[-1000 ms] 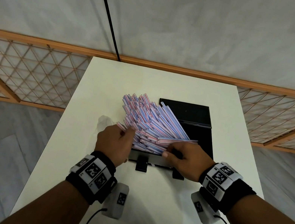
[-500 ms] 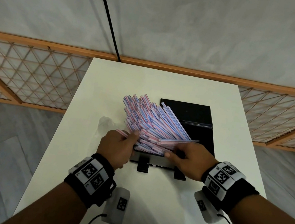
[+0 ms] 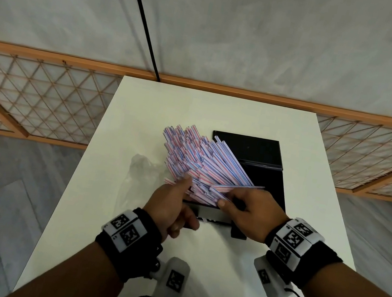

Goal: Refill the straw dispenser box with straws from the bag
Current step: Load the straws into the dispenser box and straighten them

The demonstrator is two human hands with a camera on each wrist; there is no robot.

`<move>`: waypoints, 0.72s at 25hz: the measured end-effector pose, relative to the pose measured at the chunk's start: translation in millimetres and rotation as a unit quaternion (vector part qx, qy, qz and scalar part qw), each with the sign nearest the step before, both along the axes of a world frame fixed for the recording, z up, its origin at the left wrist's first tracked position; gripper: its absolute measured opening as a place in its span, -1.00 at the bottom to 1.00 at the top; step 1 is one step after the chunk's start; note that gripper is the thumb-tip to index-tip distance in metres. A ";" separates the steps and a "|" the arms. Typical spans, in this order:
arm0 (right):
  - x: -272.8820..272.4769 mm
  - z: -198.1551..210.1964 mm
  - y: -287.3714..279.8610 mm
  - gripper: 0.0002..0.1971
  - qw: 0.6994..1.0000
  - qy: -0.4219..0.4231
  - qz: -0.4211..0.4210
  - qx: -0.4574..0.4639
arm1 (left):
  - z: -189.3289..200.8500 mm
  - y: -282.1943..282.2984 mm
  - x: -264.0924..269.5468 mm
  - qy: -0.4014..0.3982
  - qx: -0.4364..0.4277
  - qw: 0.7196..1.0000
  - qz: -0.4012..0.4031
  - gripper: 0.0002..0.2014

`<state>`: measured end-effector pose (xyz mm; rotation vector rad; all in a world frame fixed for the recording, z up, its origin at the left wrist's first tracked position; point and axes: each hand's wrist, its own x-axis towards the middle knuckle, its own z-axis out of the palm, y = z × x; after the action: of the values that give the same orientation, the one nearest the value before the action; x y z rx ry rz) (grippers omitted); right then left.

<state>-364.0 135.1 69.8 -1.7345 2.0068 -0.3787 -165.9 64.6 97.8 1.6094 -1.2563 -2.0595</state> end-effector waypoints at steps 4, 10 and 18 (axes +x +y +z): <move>-3.7 2.2 4.8 -0.53 0.999 0.019 -0.025 0.025 | 6.6 -9.5 16.1 -0.206 -0.296 0.931 -0.060 -0.23; 5.9 8.3 -3.6 -0.48 0.995 -0.019 0.059 0.081 | -9.3 -20.1 17.0 -0.157 -0.249 0.956 -0.011 -0.45; 19.4 23.8 -15.4 -0.63 0.985 -0.012 0.081 0.154 | -20.1 -15.0 3.9 -0.126 -0.285 0.950 0.016 -0.56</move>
<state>-344.7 119.7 93.5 -1.6700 1.7821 -0.0322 -162.0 49.7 77.7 1.6108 -1.6958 -1.3087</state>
